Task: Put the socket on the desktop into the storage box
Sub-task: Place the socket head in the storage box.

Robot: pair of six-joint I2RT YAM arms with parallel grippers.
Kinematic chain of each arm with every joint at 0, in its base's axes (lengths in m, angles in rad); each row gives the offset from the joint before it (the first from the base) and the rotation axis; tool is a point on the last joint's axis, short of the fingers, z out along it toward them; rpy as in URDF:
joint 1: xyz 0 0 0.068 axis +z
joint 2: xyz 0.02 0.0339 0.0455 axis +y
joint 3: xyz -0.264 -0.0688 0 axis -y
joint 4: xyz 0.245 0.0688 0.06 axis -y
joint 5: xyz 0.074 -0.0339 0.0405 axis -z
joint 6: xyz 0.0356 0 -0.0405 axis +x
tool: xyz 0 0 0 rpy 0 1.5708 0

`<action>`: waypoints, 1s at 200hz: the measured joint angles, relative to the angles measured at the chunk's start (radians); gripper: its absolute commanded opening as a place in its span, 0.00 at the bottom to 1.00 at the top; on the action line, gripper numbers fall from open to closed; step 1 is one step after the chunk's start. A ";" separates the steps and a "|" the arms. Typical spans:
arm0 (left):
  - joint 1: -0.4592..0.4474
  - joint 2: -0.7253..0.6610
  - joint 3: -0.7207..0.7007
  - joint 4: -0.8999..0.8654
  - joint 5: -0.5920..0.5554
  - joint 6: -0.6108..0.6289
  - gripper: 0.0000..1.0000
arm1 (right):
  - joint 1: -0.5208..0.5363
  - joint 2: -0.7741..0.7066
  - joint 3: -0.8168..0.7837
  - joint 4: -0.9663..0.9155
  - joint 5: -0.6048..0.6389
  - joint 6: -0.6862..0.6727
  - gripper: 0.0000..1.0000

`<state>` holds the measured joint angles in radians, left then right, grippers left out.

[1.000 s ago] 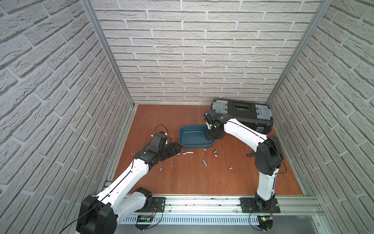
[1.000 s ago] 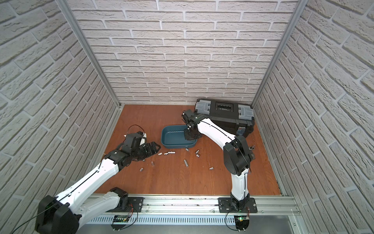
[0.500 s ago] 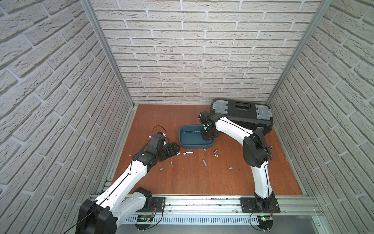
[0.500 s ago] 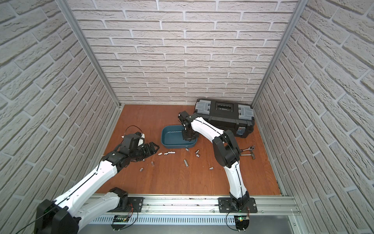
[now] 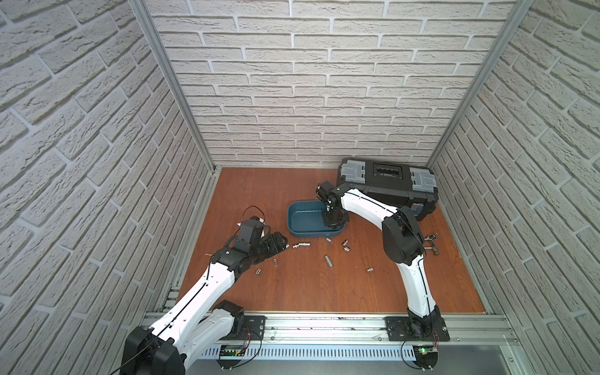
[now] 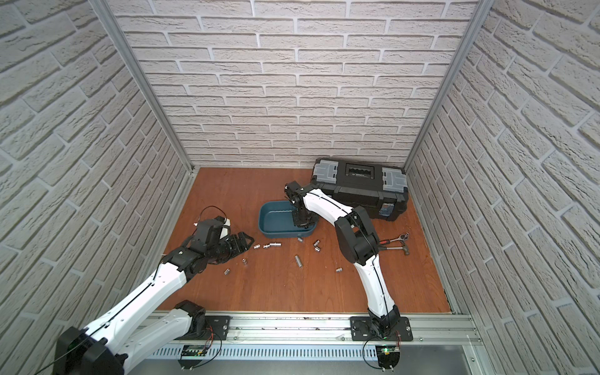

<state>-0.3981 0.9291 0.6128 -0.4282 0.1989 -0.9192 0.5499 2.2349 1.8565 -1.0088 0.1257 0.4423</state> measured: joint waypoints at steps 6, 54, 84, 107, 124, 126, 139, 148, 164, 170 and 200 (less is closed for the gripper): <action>0.000 -0.001 0.000 0.000 0.000 0.000 0.84 | 0.000 0.002 0.001 0.000 0.002 0.000 0.24; 0.005 -0.010 -0.005 -0.010 -0.008 -0.001 0.84 | 0.000 0.002 0.001 -0.002 0.009 0.008 0.26; 0.005 -0.015 -0.012 -0.018 -0.012 -0.002 0.84 | 0.000 0.002 0.001 -0.002 0.010 0.014 0.32; 0.005 -0.017 -0.013 -0.023 -0.016 -0.002 0.84 | 0.000 0.002 0.001 -0.002 0.010 0.014 0.34; 0.005 -0.023 -0.014 -0.029 -0.019 -0.002 0.84 | 0.000 0.002 0.001 -0.002 0.011 0.014 0.34; 0.005 -0.023 -0.014 -0.030 -0.019 -0.002 0.84 | 0.000 0.002 0.001 -0.002 0.011 0.014 0.34; 0.006 -0.025 -0.014 -0.036 -0.021 -0.002 0.84 | 0.000 0.002 0.001 -0.002 0.011 0.014 0.34; 0.009 -0.026 -0.014 -0.042 -0.023 -0.002 0.84 | 0.000 0.002 0.001 -0.002 0.011 0.014 0.34; 0.013 -0.028 -0.014 -0.052 -0.029 -0.002 0.84 | 0.000 -0.001 -0.001 -0.001 0.010 0.014 0.34; 0.014 -0.029 -0.014 -0.058 -0.034 -0.002 0.84 | 0.000 -0.004 -0.003 -0.001 0.010 0.014 0.35; 0.032 -0.030 -0.014 -0.110 -0.061 -0.003 0.82 | 0.005 -0.059 -0.031 0.007 0.008 0.014 0.38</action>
<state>-0.3660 0.8993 0.5991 -0.5385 0.1375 -0.9218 0.5549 2.1757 1.8256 -1.0016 0.1337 0.4564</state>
